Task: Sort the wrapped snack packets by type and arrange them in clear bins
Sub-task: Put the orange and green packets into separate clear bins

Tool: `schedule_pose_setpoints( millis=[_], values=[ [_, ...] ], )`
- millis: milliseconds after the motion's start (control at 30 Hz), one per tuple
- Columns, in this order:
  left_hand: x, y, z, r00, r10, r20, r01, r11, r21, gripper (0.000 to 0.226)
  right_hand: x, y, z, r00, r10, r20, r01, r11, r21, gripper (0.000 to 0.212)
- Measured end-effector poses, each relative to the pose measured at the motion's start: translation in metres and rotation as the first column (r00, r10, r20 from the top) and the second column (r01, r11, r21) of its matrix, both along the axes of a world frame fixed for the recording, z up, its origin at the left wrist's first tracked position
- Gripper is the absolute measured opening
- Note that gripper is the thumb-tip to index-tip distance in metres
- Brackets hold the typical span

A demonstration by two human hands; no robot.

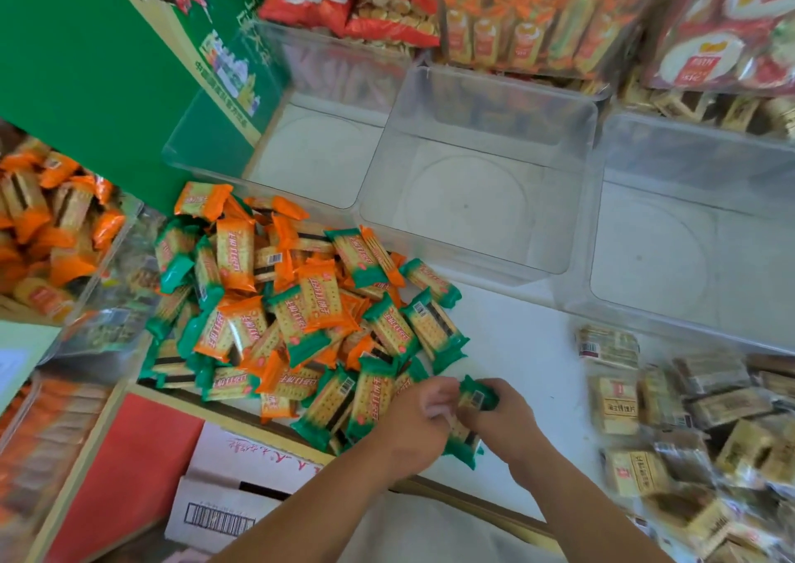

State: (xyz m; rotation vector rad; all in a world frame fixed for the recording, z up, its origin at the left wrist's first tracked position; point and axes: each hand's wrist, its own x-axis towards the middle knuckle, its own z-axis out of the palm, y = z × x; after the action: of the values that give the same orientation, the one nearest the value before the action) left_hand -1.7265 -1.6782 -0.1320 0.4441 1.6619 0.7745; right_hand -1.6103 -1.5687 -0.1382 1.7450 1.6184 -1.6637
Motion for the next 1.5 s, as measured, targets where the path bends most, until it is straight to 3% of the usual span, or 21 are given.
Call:
schedule_pose_setpoints(
  millis=[100, 200, 433, 533, 633, 733, 833, 900, 967, 1067, 1167, 1233, 1333, 1400, 1500],
  values=[
    [-0.021, -0.011, 0.003, 0.957, 0.092, -0.275, -0.097, 0.995, -0.004, 0.028, -0.002, -0.006, -0.005, 0.999, 0.003, 0.045, -0.005, 0.999, 0.034, 0.045],
    [-0.037, -0.035, 0.003, 0.897, 0.036, -0.441, -0.065, 0.997, -0.050, 0.024, -0.011, -0.012, -0.009, 0.999, -0.037, 0.024, 0.037, 0.999, 0.003, 0.061],
    [-0.019, -0.047, 0.002, 0.909, 0.058, -0.412, -0.054, 0.998, 0.021, 0.022, -0.024, -0.017, 0.012, 0.993, -0.113, -0.032, 0.112, 0.993, -0.035, 0.054],
    [-0.025, -0.043, 0.014, 0.894, 0.173, -0.413, -0.147, 0.985, 0.094, 0.016, -0.026, -0.005, 0.056, 0.991, -0.090, -0.101, 0.101, 0.988, 0.117, 0.043],
    [-0.048, -0.038, 0.035, 0.861, 0.295, -0.415, -0.250, 0.955, 0.161, 0.013, -0.050, 0.021, 0.114, 0.957, -0.046, -0.288, 0.130, 0.951, 0.280, 0.041],
    [-0.082, -0.036, 0.053, 0.763, 0.435, -0.478, -0.364, 0.900, 0.239, 0.010, -0.095, 0.064, 0.151, 0.912, 0.051, -0.408, 0.169, 0.858, 0.486, 0.044],
    [-0.111, -0.042, 0.058, 0.629, 0.531, -0.567, -0.474, 0.841, 0.262, 0.016, -0.144, 0.112, 0.149, 0.930, 0.222, -0.292, 0.047, 0.716, 0.696, 0.048],
    [-0.120, -0.046, 0.057, 0.595, 0.517, -0.616, -0.524, 0.830, 0.191, 0.031, -0.169, 0.134, 0.127, 0.930, 0.361, -0.073, -0.163, 0.581, 0.798, 0.046],
    [-0.124, -0.049, 0.054, 0.601, 0.464, -0.651, -0.537, 0.838, 0.102, 0.048, -0.187, 0.146, 0.101, 0.876, 0.451, 0.170, -0.405, 0.499, 0.766, 0.043],
    [-0.130, -0.046, 0.045, 0.610, 0.433, -0.663, -0.561, 0.828, 0.025, 0.079, -0.196, 0.153, 0.069, 0.824, 0.504, 0.259, -0.550, 0.602, 0.579, 0.045],
    [-0.140, -0.035, 0.040, 0.629, 0.425, -0.651, -0.609, 0.790, -0.073, 0.099, -0.194, 0.160, 0.052, 0.850, 0.486, 0.205, -0.523, 0.727, 0.445, 0.050],
    [-0.144, -0.030, 0.038, 0.635, 0.414, -0.652, -0.606, 0.790, -0.089, 0.105, -0.193, 0.151, 0.062, 0.878, 0.453, 0.157, -0.462, 0.713, 0.527, 0.045],
    [-0.145, -0.028, 0.035, 0.632, 0.423, -0.649, -0.592, 0.804, -0.053, 0.105, -0.183, 0.102, 0.089, 0.861, 0.500, -0.098, -0.227, 0.549, 0.805, 0.020],
    [-0.146, -0.028, 0.037, 0.629, 0.502, -0.593, -0.624, 0.782, 0.000, 0.103, -0.175, 0.059, 0.092, 0.781, 0.598, -0.181, -0.258, 0.573, 0.778, 0.016],
    [-0.152, -0.031, 0.038, 0.634, 0.566, -0.526, -0.648, 0.760, 0.036, 0.098, -0.175, 0.028, 0.060, 0.821, 0.568, -0.062, -0.438, 0.695, 0.570, 0.034]
  ],
)
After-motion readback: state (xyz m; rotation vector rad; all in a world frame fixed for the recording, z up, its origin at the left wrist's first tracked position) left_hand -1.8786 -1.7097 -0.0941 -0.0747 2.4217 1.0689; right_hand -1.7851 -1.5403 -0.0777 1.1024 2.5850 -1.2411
